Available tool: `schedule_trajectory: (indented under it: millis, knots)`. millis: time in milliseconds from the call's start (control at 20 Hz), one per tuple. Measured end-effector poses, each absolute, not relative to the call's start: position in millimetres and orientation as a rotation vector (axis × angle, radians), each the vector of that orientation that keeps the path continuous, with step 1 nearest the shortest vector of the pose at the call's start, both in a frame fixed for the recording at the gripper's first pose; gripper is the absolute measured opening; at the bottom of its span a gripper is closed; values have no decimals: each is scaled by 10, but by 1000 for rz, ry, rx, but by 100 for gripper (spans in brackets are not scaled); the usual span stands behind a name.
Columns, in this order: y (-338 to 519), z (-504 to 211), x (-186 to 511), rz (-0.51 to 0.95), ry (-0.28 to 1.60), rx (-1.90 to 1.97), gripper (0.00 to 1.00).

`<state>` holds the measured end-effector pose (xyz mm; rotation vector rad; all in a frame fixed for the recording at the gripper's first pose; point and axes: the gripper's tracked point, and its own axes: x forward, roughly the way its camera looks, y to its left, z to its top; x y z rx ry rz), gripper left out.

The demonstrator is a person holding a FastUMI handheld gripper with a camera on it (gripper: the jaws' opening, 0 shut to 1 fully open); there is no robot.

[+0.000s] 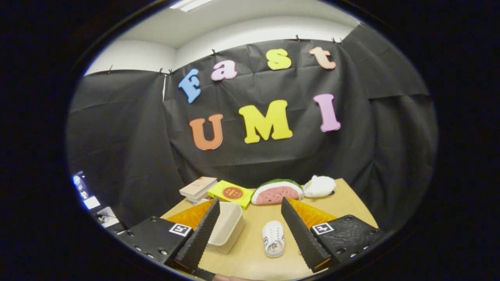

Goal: Open the storage box then place both shoes into the box .Put the left shoe in first, then the right shoe, with the right side of both shoes facing outward in a uniform manner.

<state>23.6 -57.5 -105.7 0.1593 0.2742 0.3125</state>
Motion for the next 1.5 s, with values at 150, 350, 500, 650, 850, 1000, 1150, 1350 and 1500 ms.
schedule_trajectory:
  millis: [150, 350, 500, 650, 850, 1000, 1150, 1350, 1500]
  knots:
    - [-614, -1430, 656, 380, 415, 215, 95]
    - [-354, -1952, 1117, 491, 613, 308, 95]
    - [-38, -2251, 1407, 597, 737, 372, 95]
    - [296, -2514, 1599, 696, 858, 444, 95]
    - [599, -2893, 1680, 821, 1000, 504, 95]
    - [796, -2953, 1690, 949, 1082, 664, 95]
    - [832, -3174, 1830, 955, 1105, 706, 95]
    - [945, -3243, 1769, 1044, 1177, 830, 93]
    - [1011, -3256, 1773, 1086, 1205, 900, 70]
